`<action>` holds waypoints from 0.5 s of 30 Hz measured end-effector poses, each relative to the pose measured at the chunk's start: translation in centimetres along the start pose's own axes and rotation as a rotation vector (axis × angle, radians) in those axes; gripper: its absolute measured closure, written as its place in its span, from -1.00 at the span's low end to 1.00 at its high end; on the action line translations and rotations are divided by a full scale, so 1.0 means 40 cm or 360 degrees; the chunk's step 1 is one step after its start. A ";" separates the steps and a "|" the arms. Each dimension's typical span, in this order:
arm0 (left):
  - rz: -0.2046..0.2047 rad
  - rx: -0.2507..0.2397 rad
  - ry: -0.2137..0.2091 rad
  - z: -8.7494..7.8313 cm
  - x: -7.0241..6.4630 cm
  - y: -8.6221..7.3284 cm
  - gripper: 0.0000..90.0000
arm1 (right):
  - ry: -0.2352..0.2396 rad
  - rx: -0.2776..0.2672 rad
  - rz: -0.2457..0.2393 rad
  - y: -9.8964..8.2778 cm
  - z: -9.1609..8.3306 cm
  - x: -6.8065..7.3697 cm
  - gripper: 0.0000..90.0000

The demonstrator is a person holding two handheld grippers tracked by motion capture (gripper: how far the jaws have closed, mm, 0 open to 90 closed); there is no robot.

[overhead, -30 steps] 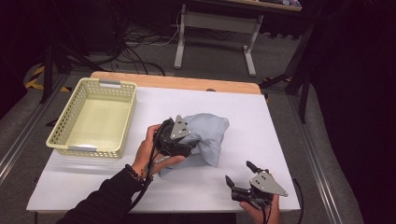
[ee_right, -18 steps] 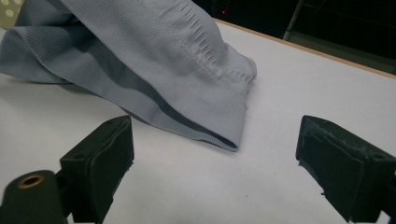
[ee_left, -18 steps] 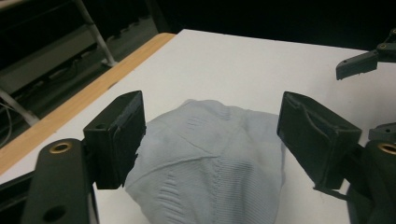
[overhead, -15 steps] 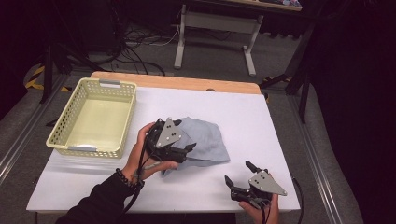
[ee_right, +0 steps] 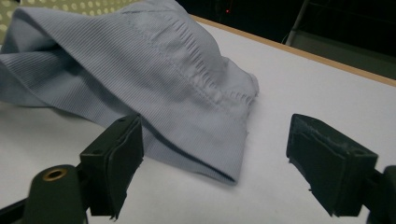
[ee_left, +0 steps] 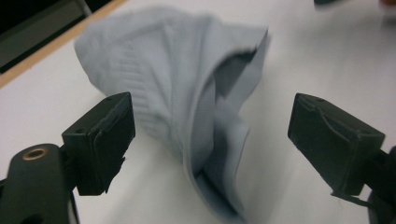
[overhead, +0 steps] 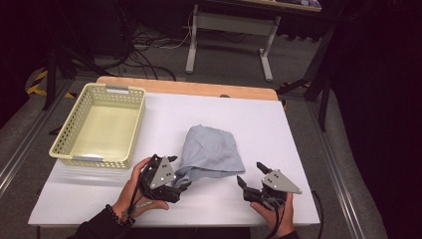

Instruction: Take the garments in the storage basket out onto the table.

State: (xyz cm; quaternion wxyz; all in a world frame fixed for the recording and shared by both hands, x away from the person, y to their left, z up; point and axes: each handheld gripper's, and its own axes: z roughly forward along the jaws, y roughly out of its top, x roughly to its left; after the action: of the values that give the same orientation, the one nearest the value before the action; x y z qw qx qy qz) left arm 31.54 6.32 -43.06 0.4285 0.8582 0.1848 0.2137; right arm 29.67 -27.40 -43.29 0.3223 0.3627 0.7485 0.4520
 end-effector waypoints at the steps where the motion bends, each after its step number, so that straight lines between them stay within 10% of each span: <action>1: 0.0052 0.0042 0.0015 0.016 -0.002 -0.009 -0.62 | 0.0056 0.0056 0.0027 0.018 0.027 -0.019 -0.52; 15: -0.0133 0.0158 -0.0071 0.080 0.048 -0.077 -0.21 | 0.0096 0.0331 0.0364 0.033 0.218 -0.129 -0.21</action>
State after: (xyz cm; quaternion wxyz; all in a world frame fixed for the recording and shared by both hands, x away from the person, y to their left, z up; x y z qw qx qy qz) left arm 34.45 6.92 -46.91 0.3979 0.8745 0.2214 0.1671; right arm 39.80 -27.40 -44.63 0.2066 0.4633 0.7545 0.4164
